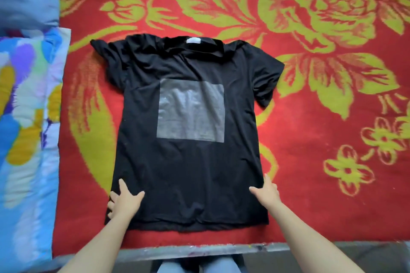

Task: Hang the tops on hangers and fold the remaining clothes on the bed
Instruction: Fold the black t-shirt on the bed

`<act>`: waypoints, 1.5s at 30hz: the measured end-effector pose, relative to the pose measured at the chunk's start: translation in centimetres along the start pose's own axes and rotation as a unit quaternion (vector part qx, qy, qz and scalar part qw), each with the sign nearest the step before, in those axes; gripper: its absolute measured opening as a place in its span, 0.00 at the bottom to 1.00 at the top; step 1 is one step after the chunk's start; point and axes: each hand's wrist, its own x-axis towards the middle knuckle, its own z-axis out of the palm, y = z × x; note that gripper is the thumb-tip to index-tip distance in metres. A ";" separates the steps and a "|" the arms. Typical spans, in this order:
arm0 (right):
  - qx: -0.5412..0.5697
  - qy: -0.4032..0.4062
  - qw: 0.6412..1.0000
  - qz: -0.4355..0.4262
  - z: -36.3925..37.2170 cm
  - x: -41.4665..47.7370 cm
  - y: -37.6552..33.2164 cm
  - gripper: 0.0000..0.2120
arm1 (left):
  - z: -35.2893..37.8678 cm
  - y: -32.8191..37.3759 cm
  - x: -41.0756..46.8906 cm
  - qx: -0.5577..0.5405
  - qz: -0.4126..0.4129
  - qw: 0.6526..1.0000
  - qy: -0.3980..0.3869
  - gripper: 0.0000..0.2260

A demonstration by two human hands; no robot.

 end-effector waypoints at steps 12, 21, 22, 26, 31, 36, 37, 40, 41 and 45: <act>-0.012 0.123 0.988 0.088 5.5 -0.3 6.9 0.10 | 1.6 -8.0 3.0 -0.143 -0.025 0.983 0.114 0.10; -0.054 0.172 0.974 0.135 2.1 -4.2 8.2 0.13 | -0.2 -10.0 -0.6 -0.237 -0.025 0.963 0.125 0.11; -0.073 0.161 0.975 0.136 2.2 -4.3 8.1 0.13 | -0.2 -10.2 -0.8 -0.231 -0.028 0.965 0.123 0.11; -0.157 0.121 0.969 0.146 2.8 -4.5 8.6 0.16 | 0.2 -11.0 -1.4 -0.194 -0.058 0.973 0.113 0.13; -0.210 0.087 0.960 0.167 3.3 -4.1 8.7 0.17 | 1.2 -11.4 -0.9 -0.126 -0.080 0.984 0.101 0.13; -0.178 0.128 0.972 0.082 2.1 -1.6 4.6 0.20 | 0.7 -6.7 -1.0 -0.074 -0.060 0.982 0.164 0.24; -0.171 0.144 0.973 0.055 1.3 -1.0 3.3 0.21 | 0.5 -5.3 -0.9 -0.067 -0.032 0.982 0.176 0.26; -0.131 0.173 0.976 0.006 -1.0 1.1 -0.6 0.22 | 0.2 -1.0 -0.3 -0.038 0.059 0.980 0.187 0.29; -0.117 0.177 0.977 -0.008 -2.0 2.1 -1.9 0.22 | 0.2 0.8 0.0 -0.029 0.088 0.979 0.183 0.29; -0.059 0.180 0.980 -0.067 -5.4 6.0 -6.8 0.22 | 0.3 7.6 1.0 0.023 0.199 0.963 0.182 0.30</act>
